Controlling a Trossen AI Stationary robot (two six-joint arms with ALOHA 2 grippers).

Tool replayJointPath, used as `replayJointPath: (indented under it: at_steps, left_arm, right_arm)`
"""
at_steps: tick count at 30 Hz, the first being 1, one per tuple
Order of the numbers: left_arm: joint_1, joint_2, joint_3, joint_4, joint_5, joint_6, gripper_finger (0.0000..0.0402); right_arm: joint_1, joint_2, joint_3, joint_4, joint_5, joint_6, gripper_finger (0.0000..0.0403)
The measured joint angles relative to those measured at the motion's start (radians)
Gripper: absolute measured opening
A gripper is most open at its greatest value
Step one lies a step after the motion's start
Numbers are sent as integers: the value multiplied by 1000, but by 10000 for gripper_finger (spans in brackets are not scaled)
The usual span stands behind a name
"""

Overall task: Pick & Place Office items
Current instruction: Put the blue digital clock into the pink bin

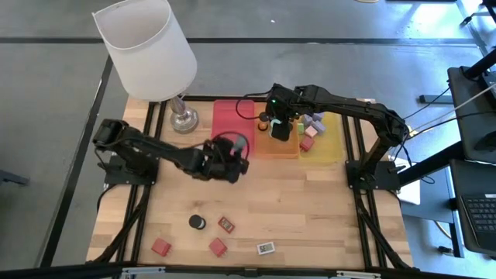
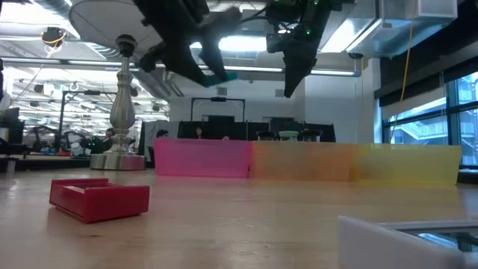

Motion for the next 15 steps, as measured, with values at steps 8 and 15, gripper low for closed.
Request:
replayJointPath:
  at_steps: [8,15]
  left_arm:
    - [287,79,0,61,232,27,151]
    - [424,174,0,82,357,-18,158]
  right_arm:
    - [0,0,0,-1,0,0,294]
    - [0,0,0,-3,0,1,294]
